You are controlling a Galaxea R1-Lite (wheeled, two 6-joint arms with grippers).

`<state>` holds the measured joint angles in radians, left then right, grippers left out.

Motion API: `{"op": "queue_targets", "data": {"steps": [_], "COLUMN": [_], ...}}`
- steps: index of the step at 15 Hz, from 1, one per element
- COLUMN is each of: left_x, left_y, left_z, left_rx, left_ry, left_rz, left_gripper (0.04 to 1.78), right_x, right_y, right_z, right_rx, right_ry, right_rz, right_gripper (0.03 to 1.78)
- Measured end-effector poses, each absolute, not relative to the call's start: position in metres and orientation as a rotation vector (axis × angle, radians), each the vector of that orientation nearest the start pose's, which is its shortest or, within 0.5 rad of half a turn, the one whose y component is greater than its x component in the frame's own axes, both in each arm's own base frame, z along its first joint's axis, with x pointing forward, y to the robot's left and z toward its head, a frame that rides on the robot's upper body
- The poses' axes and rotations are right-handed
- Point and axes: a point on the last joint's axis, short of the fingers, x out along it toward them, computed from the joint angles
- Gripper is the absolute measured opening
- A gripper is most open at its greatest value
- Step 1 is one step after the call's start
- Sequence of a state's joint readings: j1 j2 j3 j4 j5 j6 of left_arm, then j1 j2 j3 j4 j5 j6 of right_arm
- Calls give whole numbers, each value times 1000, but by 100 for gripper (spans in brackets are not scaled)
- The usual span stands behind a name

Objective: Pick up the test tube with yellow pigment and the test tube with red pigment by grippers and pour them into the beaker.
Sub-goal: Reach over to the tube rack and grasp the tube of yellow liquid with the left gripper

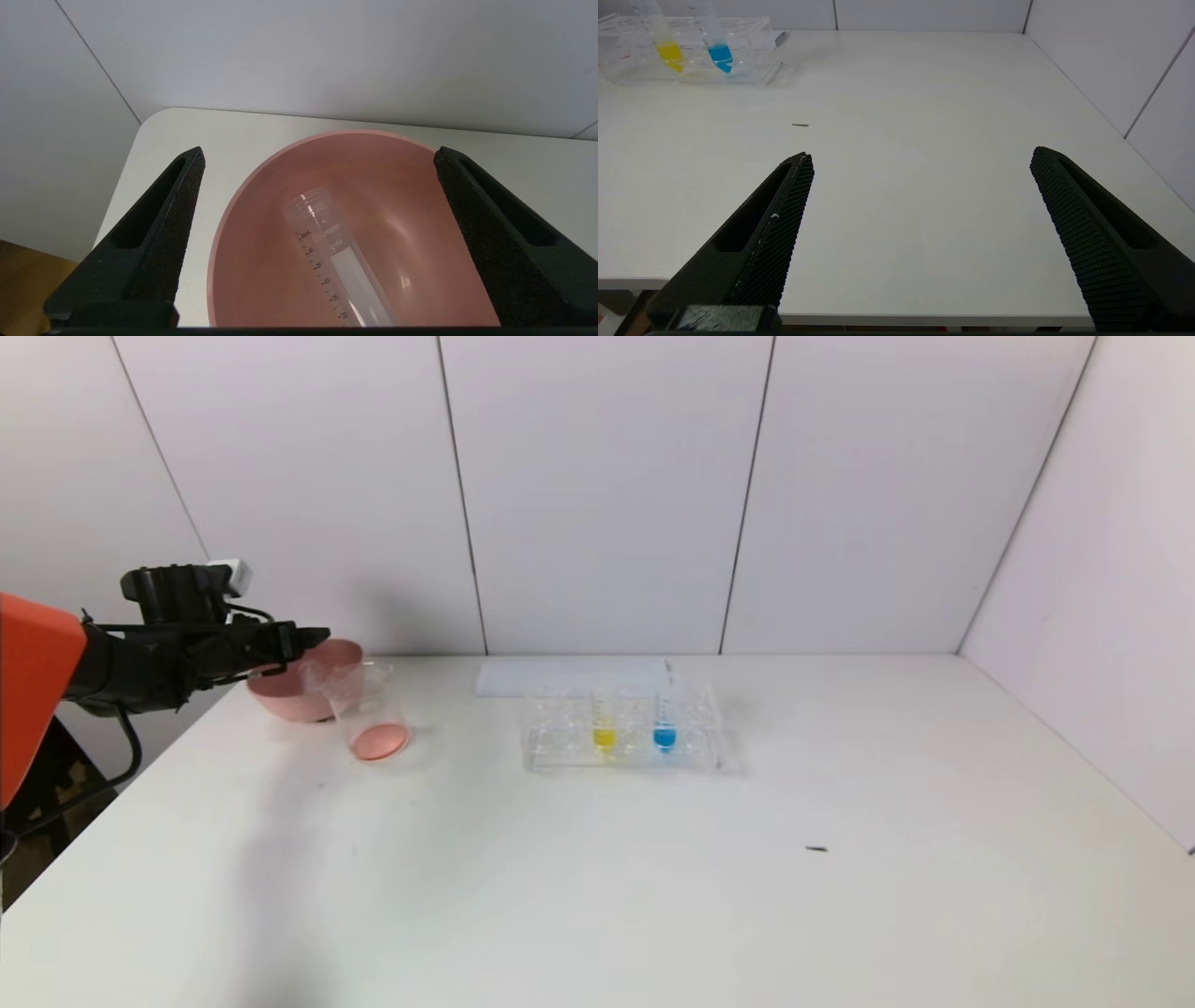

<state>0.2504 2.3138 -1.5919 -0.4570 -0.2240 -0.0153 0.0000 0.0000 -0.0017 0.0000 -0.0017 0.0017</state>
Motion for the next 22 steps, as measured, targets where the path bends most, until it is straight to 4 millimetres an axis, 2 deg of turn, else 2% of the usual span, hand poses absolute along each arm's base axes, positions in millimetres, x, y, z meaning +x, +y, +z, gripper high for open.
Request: {"op": "queue_targets", "data": {"steps": [10,13,16,22], "left_x": [438,420,400,354], "left_y": [105,97,79,17], "left_z": [173,191,206,234], "left_rx": [-40,-35,-30,-17], "left_ry": [198,178,168,141], "left_rz": [25,16,-13,-146], "left_gripper": [176,176,176,176], "right_x": [-23,-23,-23,-23], "right_y": [0,0,0,0], "right_z": [76,76,76,76], "right_rx": [2,2,2,2], "right_ry": [-2,-2,-2,-2], "right_rz": [-2,-2,-2,-2], "right_gripper": [170,170,170,170]}}
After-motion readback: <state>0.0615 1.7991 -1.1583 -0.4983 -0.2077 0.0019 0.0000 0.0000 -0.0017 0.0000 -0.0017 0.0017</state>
